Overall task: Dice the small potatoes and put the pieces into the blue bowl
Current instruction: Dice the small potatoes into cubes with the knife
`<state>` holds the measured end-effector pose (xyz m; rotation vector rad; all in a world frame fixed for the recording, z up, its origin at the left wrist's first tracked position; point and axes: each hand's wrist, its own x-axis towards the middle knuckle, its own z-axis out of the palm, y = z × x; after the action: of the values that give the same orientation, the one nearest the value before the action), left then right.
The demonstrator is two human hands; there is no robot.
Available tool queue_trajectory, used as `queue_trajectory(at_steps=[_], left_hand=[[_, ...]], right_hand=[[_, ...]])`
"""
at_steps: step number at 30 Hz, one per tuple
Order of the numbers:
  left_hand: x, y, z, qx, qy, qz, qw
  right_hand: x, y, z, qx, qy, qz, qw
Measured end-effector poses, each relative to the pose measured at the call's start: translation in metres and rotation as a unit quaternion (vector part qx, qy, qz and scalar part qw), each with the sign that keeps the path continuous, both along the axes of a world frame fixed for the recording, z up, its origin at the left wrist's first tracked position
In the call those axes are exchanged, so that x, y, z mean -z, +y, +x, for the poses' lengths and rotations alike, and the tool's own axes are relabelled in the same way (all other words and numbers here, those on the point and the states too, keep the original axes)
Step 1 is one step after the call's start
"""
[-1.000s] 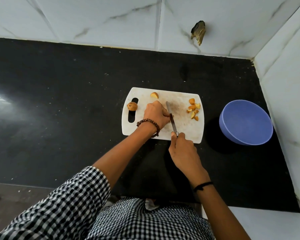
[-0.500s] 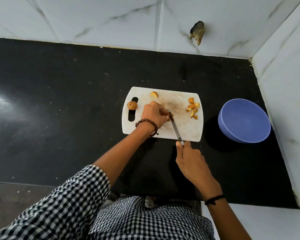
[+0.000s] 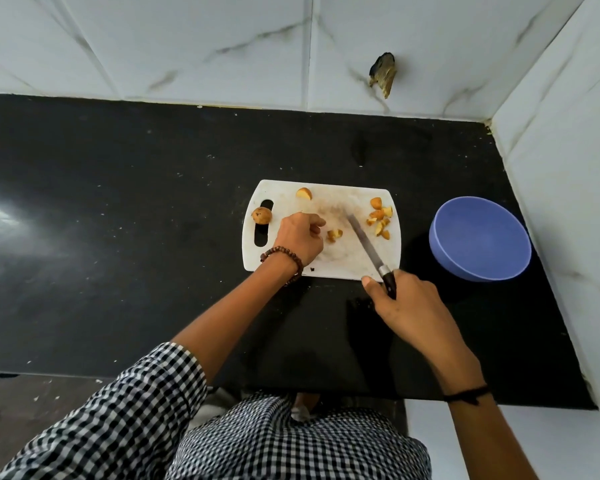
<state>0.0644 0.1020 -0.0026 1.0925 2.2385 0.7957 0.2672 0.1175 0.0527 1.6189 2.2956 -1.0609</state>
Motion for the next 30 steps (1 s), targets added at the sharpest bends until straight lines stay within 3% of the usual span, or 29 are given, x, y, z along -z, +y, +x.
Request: queue_trajectory(at_steps=[8,16,25,30], left_hand=[[-0.005,0.005,0.002,0.046,0.039,-0.042,0.997],[-0.007,0.016,0.009,0.051,0.045,-0.026,0.997],[-0.015,0.040,0.035,0.045,-0.099,0.047,0.993],[-0.014,0.054,0.046,0.046,-0.084,0.040,0.995]], right_hand=[[0.028,0.034,-0.063,0.031,0.106,0.059,0.992],[0.046,0.043,-0.086,0.029,0.132,0.111,0.985],[0.038,0.066,-0.053,0.086,0.141,0.132,0.977],[0.033,0.074,-0.045,0.095,0.095,0.140,0.981]])
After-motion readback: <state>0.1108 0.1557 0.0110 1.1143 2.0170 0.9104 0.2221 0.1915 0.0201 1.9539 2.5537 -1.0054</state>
